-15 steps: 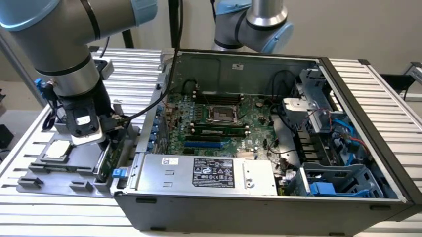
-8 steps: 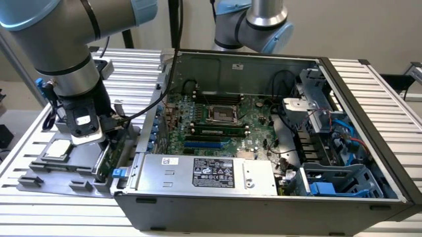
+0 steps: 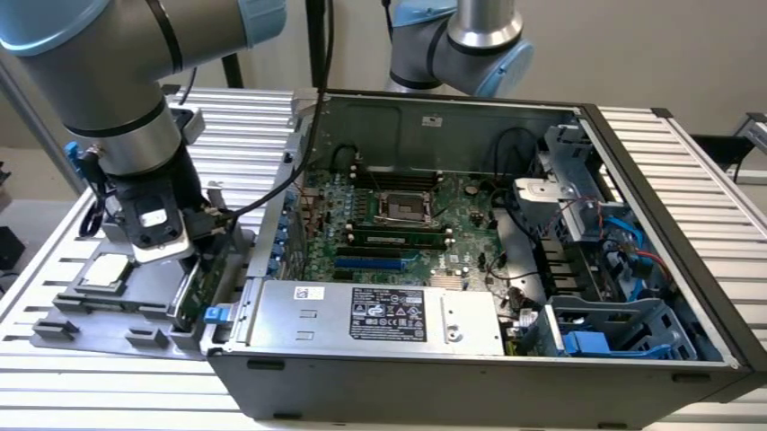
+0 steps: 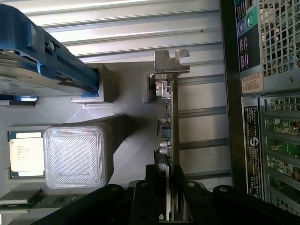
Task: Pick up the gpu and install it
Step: 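Pick up the gpu and move the gpu toward the slot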
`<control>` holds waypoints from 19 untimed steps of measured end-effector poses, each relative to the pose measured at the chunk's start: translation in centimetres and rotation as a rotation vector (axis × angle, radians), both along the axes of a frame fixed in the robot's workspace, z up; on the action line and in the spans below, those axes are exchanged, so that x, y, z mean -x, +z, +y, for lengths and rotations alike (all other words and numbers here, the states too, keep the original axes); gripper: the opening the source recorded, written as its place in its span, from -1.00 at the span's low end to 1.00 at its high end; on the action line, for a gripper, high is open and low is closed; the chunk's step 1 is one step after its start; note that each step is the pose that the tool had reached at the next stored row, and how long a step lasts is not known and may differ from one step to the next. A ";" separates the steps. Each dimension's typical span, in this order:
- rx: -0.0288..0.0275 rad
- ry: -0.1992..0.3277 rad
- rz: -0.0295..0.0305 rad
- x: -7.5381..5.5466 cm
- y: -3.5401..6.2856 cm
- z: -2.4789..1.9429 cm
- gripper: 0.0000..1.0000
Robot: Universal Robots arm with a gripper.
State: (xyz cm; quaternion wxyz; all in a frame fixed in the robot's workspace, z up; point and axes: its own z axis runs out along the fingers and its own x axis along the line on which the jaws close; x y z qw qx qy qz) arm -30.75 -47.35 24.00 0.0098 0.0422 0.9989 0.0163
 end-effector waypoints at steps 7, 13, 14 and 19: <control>0.0000 0.120 0.0000 0.0 0.00 0.00 -0.47; -0.0001 0.140 0.0000 0.0 0.00 0.00 -0.47; -0.0003 0.140 -0.0002 0.0 0.02 0.00 -0.47; -0.0001 0.140 0.0003 0.0 1.20 0.00 -0.47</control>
